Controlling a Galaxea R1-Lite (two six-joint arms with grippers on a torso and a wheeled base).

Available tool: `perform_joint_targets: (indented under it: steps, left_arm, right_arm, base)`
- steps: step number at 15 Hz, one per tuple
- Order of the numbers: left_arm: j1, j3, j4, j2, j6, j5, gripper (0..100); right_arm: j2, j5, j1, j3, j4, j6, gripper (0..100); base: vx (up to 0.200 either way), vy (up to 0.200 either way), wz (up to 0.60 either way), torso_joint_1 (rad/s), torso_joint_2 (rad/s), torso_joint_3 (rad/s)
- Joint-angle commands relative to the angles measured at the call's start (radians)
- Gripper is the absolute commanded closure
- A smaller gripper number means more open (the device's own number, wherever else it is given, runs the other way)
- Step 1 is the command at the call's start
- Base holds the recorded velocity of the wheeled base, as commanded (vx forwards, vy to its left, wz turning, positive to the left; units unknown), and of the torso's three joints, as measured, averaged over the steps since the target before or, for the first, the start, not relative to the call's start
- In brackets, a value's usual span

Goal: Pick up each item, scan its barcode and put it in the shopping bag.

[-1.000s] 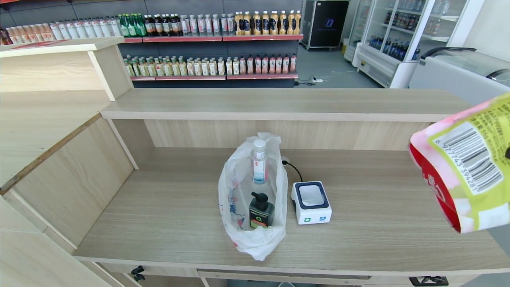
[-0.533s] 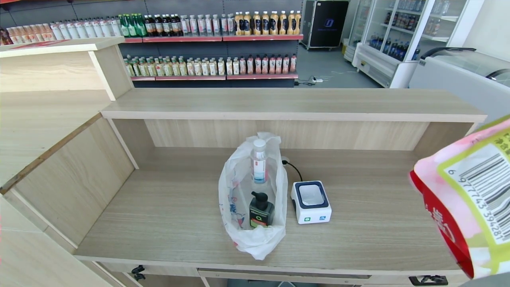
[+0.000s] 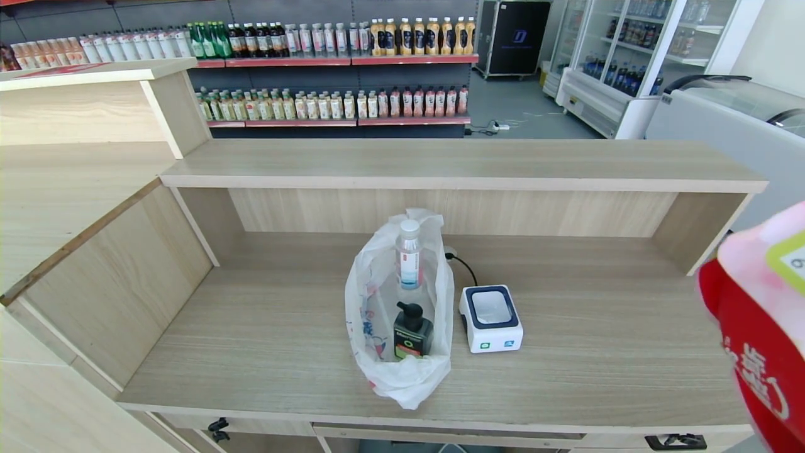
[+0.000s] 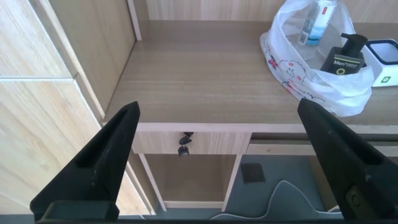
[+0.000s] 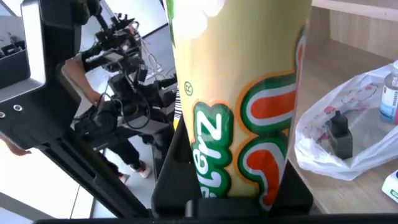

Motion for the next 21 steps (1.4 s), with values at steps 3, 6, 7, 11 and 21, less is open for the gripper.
perform_joint_targets:
  steps: [3,6,7,11,21]
  left_arm:
    - [0.0,0.0,0.0,0.001,0.0,0.0,0]
    - [0.0,0.0,0.0,0.001,0.0,0.0,0]
    - [0.0,0.0,0.0,0.001,0.0,0.0,0]
    - [0.0,0.0,0.0,0.001,0.0,0.0,0]
    - [0.0,0.0,0.0,0.001,0.0,0.0,0]
  right_arm:
    - [-0.056,-0.026,0.023,0.009,0.03,-0.013,100]
    - [-0.064,-0.055,0.023,0.009,0.039,-0.015,100]
    - [-0.065,-0.057,0.023,0.009,0.039,-0.016,100]
    - [-0.07,-0.057,0.024,0.009,0.041,-0.033,100]
    - [-0.062,-0.131,0.021,0.016,0.041,-0.076,100]
  base:
    - [0.0,0.0,0.0,0.0,0.0,0.0]
    - [0.0,0.0,0.0,0.0,0.0,0.0]
    - [0.0,0.0,0.0,0.0,0.0,0.0]
    - [0.0,0.0,0.0,0.0,0.0,0.0]
    - [0.0,0.0,0.0,0.0,0.0,0.0]
